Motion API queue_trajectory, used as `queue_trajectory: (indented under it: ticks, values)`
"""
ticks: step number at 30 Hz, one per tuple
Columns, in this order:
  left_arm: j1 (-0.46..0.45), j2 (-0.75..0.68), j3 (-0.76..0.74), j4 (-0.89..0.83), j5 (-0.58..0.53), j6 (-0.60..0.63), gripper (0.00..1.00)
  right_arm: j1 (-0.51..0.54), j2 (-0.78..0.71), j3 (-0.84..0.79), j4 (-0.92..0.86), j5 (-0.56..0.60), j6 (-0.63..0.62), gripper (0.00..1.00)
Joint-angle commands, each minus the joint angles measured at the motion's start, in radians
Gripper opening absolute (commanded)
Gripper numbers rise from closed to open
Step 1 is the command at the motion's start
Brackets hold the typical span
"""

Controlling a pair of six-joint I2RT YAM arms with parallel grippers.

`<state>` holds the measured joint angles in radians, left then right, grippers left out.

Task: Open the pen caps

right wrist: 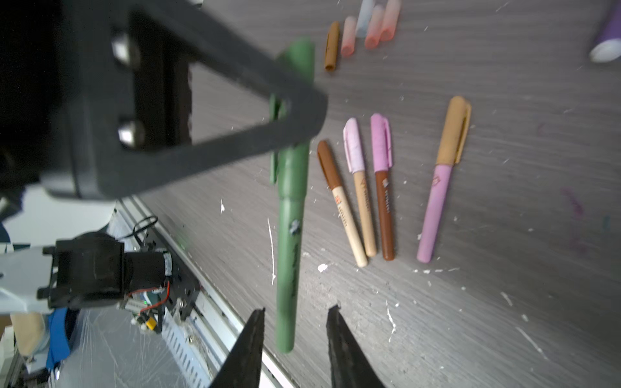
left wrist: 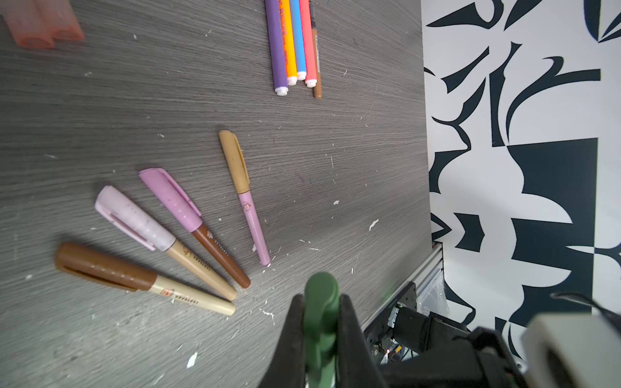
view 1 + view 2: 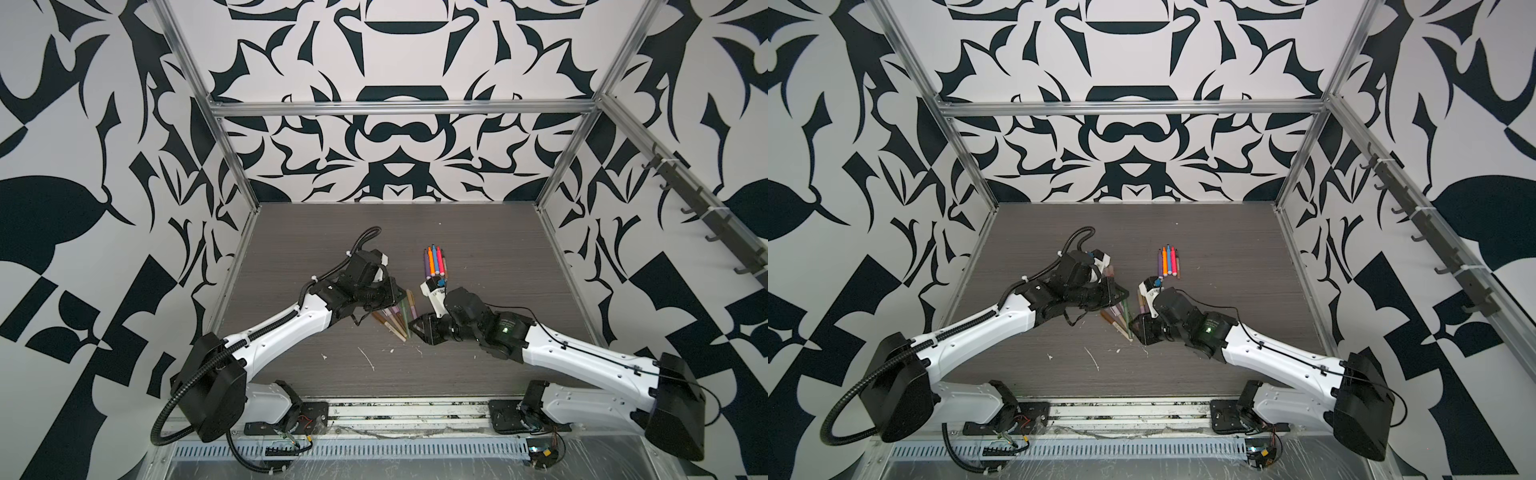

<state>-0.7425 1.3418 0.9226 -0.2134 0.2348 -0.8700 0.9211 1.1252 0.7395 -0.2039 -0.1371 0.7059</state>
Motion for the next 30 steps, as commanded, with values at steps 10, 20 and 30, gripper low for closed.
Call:
queue_trajectory:
  ticks: [10, 20, 30]
  values:
    - [0.002, -0.038, -0.025, -0.011, 0.001, 0.002, 0.0, -0.018, 0.106, 0.078, 0.076, -0.075, 0.028, 0.33]
    - [0.002, -0.048, -0.022, -0.011, -0.001, -0.016, 0.0, -0.019, 0.12, 0.032, 0.098, -0.1, 0.047, 0.24]
    - [0.011, -0.01, 0.052, -0.094, -0.072, 0.021, 0.0, -0.019, 0.058, -0.069, 0.117, -0.127, 0.061, 0.0]
